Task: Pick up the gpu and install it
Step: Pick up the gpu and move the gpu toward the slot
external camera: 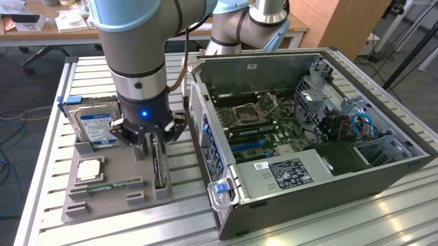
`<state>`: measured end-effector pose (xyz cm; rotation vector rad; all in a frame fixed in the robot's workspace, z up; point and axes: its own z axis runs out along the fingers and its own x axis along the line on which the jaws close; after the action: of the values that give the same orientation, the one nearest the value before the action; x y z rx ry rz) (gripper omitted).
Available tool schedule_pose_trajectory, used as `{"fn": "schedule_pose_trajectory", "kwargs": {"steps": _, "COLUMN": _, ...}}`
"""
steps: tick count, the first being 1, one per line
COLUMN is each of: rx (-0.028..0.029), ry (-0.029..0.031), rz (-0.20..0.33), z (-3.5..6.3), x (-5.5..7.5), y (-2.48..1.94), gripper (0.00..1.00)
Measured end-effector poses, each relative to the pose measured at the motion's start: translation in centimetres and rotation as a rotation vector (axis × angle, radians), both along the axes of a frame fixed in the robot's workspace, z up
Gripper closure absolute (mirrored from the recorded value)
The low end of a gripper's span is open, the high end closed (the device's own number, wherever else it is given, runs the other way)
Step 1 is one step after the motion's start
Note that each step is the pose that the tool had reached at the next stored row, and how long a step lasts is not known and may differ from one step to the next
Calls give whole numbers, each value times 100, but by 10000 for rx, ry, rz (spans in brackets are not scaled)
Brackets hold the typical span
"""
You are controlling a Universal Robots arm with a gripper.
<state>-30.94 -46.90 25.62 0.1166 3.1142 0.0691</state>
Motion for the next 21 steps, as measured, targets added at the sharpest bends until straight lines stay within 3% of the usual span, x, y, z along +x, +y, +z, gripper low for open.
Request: {"fn": "schedule_pose_trajectory", "kwargs": {"steps": 21, "rx": -2, "ry": 2, "rz": 0, "z": -192, "x": 11, "y": -2, "gripper": 59}}
